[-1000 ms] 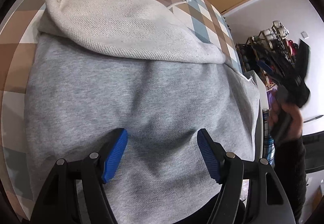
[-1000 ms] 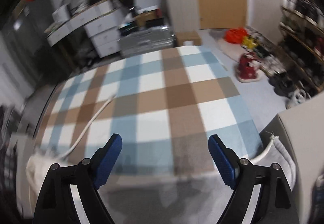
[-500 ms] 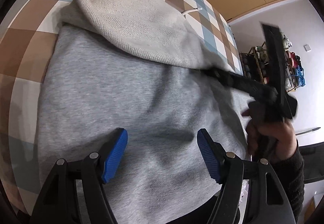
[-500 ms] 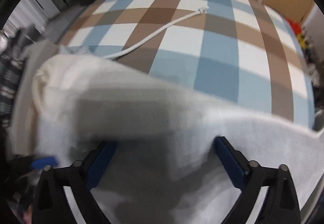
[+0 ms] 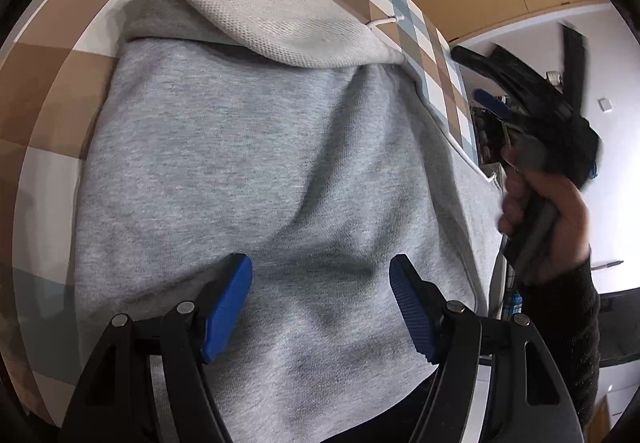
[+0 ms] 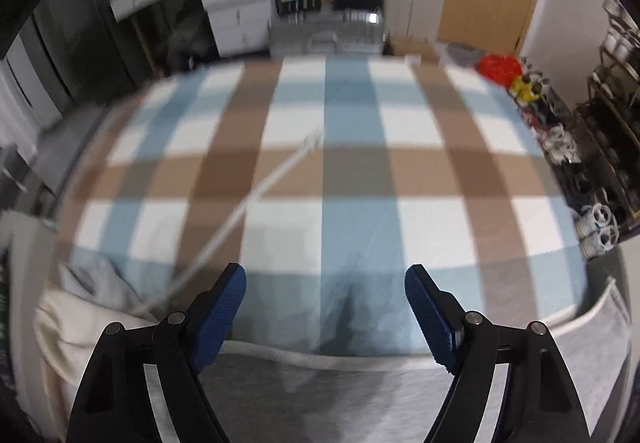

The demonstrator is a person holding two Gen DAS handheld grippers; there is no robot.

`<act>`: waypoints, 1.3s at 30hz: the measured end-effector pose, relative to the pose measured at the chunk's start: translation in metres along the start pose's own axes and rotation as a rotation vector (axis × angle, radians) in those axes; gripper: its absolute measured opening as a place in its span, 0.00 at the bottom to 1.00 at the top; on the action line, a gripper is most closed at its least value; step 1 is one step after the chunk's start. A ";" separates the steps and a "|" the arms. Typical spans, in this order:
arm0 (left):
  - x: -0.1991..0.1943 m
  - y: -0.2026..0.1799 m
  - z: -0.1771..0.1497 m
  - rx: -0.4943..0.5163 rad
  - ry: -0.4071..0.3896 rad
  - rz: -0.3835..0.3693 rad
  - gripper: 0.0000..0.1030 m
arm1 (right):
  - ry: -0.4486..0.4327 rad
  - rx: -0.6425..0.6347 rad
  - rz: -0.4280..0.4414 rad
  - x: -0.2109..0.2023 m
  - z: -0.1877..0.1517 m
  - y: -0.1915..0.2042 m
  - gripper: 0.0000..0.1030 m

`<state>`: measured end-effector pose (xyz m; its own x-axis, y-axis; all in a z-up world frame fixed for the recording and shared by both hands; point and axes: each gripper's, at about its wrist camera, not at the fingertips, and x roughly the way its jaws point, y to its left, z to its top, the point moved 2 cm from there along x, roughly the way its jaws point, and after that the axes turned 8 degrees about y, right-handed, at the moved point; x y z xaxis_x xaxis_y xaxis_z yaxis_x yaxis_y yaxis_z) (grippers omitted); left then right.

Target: Fold large clothes

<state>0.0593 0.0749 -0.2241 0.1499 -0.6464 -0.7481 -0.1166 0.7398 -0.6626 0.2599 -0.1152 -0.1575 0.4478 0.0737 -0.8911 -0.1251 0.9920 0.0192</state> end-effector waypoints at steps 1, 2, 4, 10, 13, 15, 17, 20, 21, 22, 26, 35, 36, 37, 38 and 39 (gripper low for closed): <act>0.000 0.000 0.000 -0.004 -0.002 -0.002 0.65 | 0.007 -0.026 0.026 -0.008 -0.002 0.002 0.81; 0.000 0.000 0.000 -0.008 -0.005 -0.003 0.65 | 0.020 -0.062 0.042 -0.015 -0.006 0.006 0.81; -0.002 0.002 -0.001 -0.003 -0.012 0.003 0.65 | 0.029 -0.126 0.065 -0.029 -0.019 0.015 0.83; -0.016 0.017 -0.006 -0.038 -0.055 0.011 0.65 | 0.196 -0.190 0.174 -0.012 -0.069 0.050 0.92; -0.018 0.022 -0.010 -0.045 -0.062 0.014 0.65 | 0.275 -0.187 0.195 0.013 -0.076 0.066 0.92; -0.019 0.025 -0.011 -0.048 -0.062 0.014 0.65 | 0.273 -0.190 0.137 0.027 -0.072 0.074 0.99; -0.020 0.028 -0.011 -0.053 -0.060 0.012 0.65 | 0.273 -0.197 0.065 0.039 -0.066 0.085 1.00; -0.020 0.029 -0.010 -0.070 -0.050 -0.004 0.65 | 0.243 -0.221 0.046 0.046 -0.050 0.102 1.00; -0.020 0.029 -0.010 -0.072 -0.051 -0.004 0.65 | 0.249 -0.210 0.063 0.051 -0.044 0.104 1.00; -0.021 0.029 -0.010 -0.070 -0.051 -0.003 0.65 | 0.251 -0.190 0.078 0.055 -0.040 0.105 1.00; -0.018 0.027 -0.011 -0.055 -0.048 0.013 0.65 | 0.187 -0.082 0.117 0.065 -0.015 0.095 0.94; -0.019 0.037 -0.002 -0.092 -0.053 -0.025 0.65 | 0.021 -0.014 0.226 0.005 0.006 0.066 0.80; -0.023 0.041 -0.002 -0.092 -0.060 -0.022 0.65 | 0.012 -0.047 0.242 -0.005 0.002 0.070 0.86; -0.026 0.044 -0.002 -0.095 -0.069 -0.021 0.65 | 0.011 -0.088 0.259 -0.015 -0.003 0.074 0.88; -0.029 0.047 -0.003 -0.104 -0.080 -0.022 0.65 | 0.015 -0.128 0.264 -0.023 -0.010 0.079 0.91; -0.035 0.051 -0.007 -0.115 -0.094 -0.031 0.65 | 0.034 -0.160 0.260 -0.026 -0.018 0.084 0.92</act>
<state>0.0409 0.1339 -0.2317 0.2458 -0.6446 -0.7240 -0.2215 0.6897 -0.6893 0.2217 -0.0359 -0.1404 0.3532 0.3170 -0.8802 -0.3710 0.9112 0.1794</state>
